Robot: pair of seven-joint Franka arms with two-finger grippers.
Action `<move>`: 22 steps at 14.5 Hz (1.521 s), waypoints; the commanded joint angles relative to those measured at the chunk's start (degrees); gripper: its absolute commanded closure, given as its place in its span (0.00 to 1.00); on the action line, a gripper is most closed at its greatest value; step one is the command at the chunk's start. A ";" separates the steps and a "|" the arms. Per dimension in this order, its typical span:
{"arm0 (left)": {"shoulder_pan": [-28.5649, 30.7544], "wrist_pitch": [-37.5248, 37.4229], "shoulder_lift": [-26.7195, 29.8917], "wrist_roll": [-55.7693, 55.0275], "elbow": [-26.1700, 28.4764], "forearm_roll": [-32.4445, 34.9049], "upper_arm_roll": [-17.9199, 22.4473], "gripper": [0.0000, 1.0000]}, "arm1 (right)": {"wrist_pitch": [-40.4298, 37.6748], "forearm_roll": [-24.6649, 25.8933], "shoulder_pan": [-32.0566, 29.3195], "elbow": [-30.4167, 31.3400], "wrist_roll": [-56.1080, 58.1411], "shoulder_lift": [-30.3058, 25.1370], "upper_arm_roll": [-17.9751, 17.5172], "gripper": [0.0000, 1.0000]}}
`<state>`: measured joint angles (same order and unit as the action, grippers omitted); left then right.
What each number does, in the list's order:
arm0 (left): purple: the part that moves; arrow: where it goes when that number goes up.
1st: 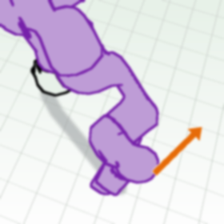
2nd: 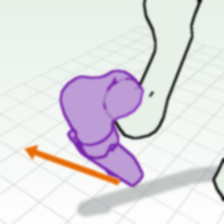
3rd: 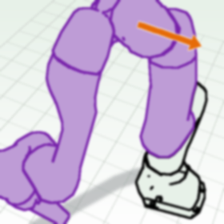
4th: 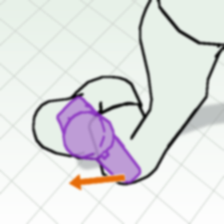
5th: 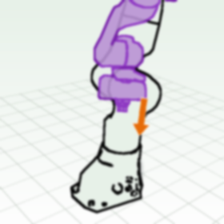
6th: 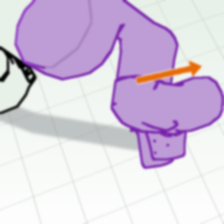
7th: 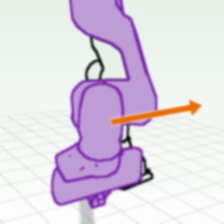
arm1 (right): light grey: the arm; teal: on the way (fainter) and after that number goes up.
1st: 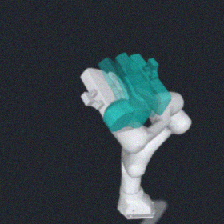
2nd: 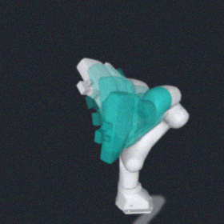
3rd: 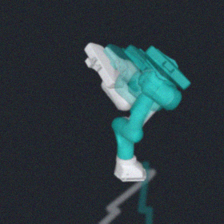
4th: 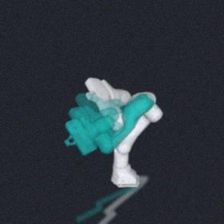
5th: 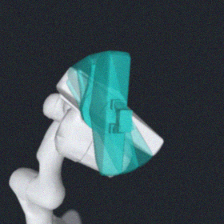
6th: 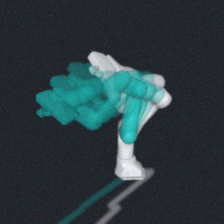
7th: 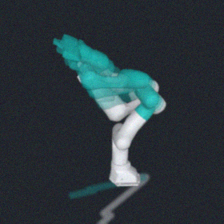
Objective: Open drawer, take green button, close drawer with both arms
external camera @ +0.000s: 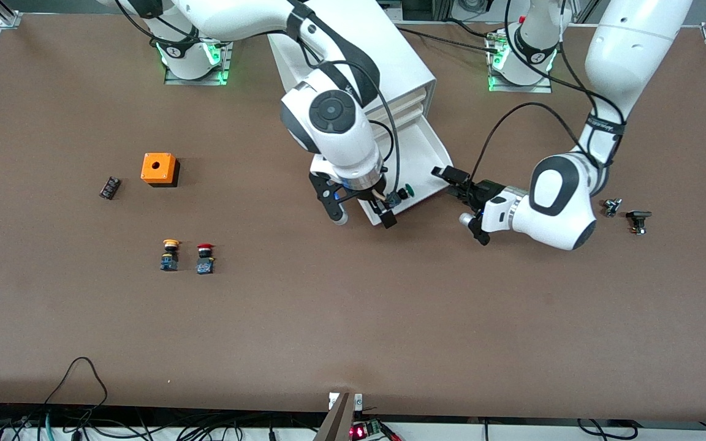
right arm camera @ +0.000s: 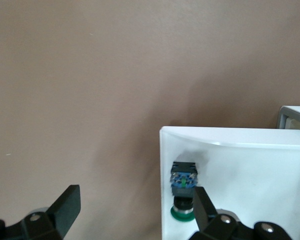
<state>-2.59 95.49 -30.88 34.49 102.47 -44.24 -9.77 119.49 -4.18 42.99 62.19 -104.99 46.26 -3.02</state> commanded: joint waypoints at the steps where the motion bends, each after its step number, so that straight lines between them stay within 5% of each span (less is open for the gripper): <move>1: 1.26 -4.34 0.21 -3.37 -3.67 4.67 0.28 0.00 | 0.56 2.51 2.36 -1.81 -3.63 3.12 0.56 0.00; 6: 1.44 -5.93 1.43 -5.21 -4.64 6.26 1.76 0.00 | 1.61 5.50 5.35 -1.80 -7.77 6.11 0.56 0.00; 12: 1.36 -13.83 4.33 -21.90 -16.23 21.36 1.95 0.00 | 4.95 6.29 6.67 1.79 -9.45 6.73 0.56 0.01; 14: 1.36 -16.65 6.00 -26.30 -18.96 26.72 1.86 0.00 | 5.05 6.21 6.67 1.97 -9.71 6.73 0.56 0.15; 16: 1.36 -18.32 7.14 -27.63 -21.16 31.03 1.86 0.00 | 5.13 6.21 6.67 1.97 -9.62 6.73 0.56 0.39; 19: 0.92 -19.29 7.24 -27.90 -25.20 37.89 1.33 0.00 | 5.13 6.21 6.58 1.97 -9.18 6.47 0.56 0.92; 22: -0.57 -19.21 6.89 -27.90 -26.00 42.03 1.24 0.00 | 4.52 6.29 6.06 1.54 -8.40 5.33 0.74 1.00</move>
<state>-1.74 77.48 -23.38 7.52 78.24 -5.06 -8.49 124.23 1.19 49.13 63.47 -113.06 53.13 -2.75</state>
